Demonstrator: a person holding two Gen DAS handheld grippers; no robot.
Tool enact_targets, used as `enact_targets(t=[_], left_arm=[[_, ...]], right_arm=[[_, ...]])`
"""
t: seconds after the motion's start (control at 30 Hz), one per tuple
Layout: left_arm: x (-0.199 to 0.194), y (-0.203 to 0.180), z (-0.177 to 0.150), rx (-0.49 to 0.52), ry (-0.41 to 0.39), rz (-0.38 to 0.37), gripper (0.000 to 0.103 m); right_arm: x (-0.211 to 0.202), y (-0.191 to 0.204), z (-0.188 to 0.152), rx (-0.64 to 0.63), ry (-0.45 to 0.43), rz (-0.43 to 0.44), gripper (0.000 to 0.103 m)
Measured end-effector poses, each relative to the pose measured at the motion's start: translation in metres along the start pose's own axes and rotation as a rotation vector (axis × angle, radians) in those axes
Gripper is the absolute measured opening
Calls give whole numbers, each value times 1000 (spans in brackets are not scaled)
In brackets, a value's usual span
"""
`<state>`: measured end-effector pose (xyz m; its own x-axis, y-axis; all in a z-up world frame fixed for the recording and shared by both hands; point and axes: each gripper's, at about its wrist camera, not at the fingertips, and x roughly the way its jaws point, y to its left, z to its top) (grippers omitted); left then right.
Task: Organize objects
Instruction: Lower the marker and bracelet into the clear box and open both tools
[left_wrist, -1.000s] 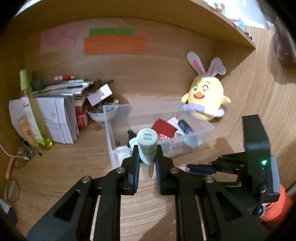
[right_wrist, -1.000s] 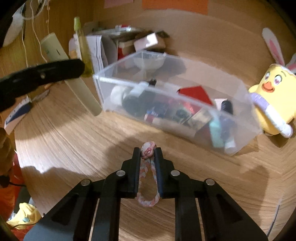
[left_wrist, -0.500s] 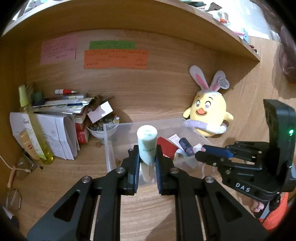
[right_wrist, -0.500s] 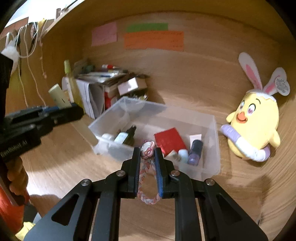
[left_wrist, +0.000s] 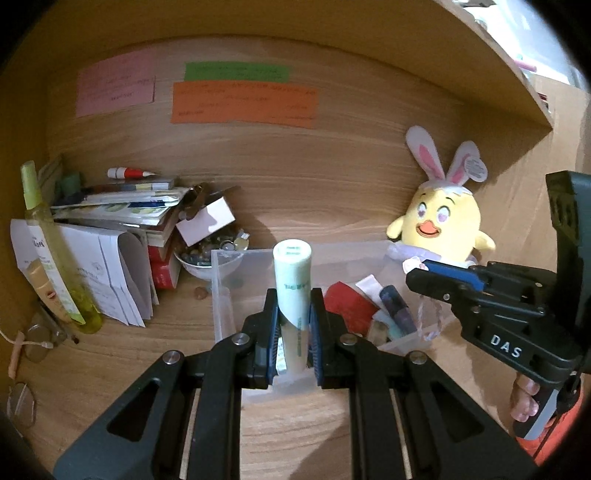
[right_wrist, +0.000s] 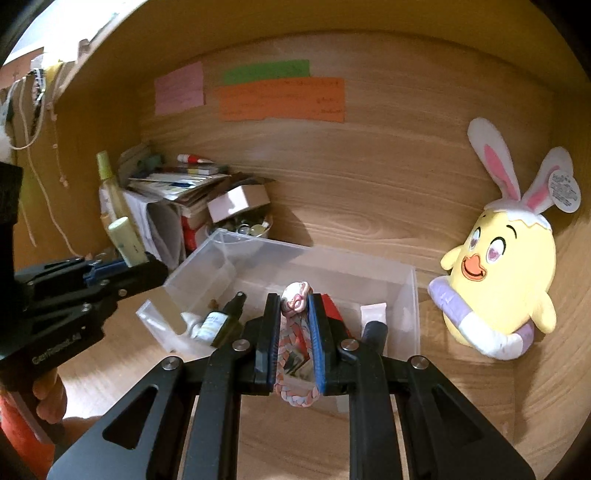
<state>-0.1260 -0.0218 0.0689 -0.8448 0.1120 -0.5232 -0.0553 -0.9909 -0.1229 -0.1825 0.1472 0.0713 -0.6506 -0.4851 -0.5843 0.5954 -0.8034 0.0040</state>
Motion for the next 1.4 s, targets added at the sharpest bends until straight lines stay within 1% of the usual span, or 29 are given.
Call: enact_targets(t=[0.27,0.4,0.53,0.7,0.73,0.8,0.87,0.93,0.97,1.07,1.17,1.4], left_arm=[[18,4,2,-9,27,11,15],[27,0,3,-3,38,13,15],[40,-7,-1,15,76,4,15],[49,-15,-5,38,105,4,15],[50,-16,-5,39,109,3,16],[52,-16,-6,39,119,4,21],[52,-15,-6,31,124,3,32],[52,-13,-6,23,125,1,40],[51,-12,-6,19,126,0,42],[50,-11,-6,15,126,-1,45],[49,-10,-7,13,129,-3,50],[37,-7,-12,21,124,-3,51]], right_arm=[[32,-14,0,48,39,-24,14],[38,-22,0,78,31,-61,14],[45,-25,-1,81,32,-87,14],[55,-18,-5,57,57,-69,14],[57,-15,-6,47,64,-64,14],[61,-10,-8,32,77,-53,14],[64,-7,-11,24,93,-39,14],[67,-6,-13,18,119,-24,15],[69,-6,-14,14,134,-23,19],[69,-7,-16,10,146,-27,25],[62,-8,-16,8,137,-21,26],[45,-6,-12,-5,114,-14,26]])
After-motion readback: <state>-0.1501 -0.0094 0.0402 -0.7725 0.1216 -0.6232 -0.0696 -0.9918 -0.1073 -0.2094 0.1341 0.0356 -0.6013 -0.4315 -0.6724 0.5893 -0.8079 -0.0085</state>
